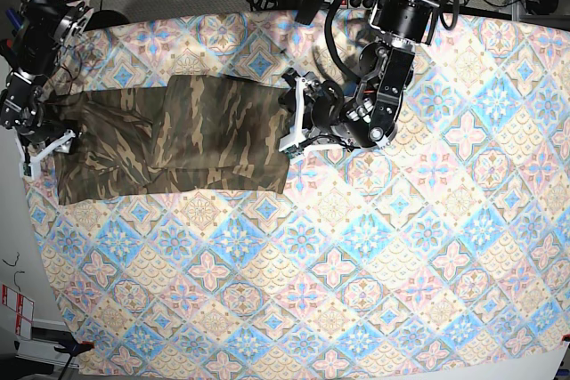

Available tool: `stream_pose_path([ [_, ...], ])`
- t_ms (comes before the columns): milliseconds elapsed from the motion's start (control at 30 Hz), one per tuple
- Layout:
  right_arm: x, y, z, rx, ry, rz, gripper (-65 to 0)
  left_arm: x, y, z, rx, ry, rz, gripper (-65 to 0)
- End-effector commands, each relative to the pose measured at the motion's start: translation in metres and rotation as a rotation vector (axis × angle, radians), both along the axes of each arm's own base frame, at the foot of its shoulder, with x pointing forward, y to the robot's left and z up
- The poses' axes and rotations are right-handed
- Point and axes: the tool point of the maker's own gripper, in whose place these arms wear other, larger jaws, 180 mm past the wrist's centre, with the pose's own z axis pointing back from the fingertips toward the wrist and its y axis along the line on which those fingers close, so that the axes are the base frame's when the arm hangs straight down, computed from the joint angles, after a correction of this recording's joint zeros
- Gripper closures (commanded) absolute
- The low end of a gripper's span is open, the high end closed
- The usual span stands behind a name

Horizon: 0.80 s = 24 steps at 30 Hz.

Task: Fold the T-shirt properly
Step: 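Lift the end with the right gripper and fold it toward the left gripper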

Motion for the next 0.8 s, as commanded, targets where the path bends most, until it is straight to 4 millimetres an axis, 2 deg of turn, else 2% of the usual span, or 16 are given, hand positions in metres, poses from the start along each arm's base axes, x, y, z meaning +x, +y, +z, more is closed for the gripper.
stream_pose_path([
  [0,-0.054,0.080,-0.049,0.156,0.267,0.169,-34.3,0.011,-0.006,0.011,-0.027,-0.034,0.002,-31.9],
  [133,-0.055,0.097,-0.054,0.168,0.283,0.208,-27.4,0.011,-0.006,0.011,-0.027,-0.034,0.002,-31.9],
  [367,-0.059,0.099,-0.055,0.166,0.314,0.224,-1.8,0.011,-0.005,0.011,-0.027,-0.034,0.005,-31.8],
  [467,-0.043,0.088,-0.041,0.107,0.282,0.242,-2.0,0.011,-0.004,0.010,-0.023,-0.035,0.006,-31.8],
  [567,-0.020,0.068,-0.014,0.017,0.229,0.252,-1.9,0.011,-0.005,0.011,-0.027,-0.035,0.007,-31.7],
  [667,-0.022,0.041,0.014,-0.090,0.227,0.230,-1.9,0.011,-0.009,0.012,-0.037,-0.035,0.005,-31.8],
  [767,-0.018,0.036,0.041,-0.186,0.215,0.247,-1.9,0.011,-0.015,0.013,-0.047,-0.036,0.003,-31.9],
])
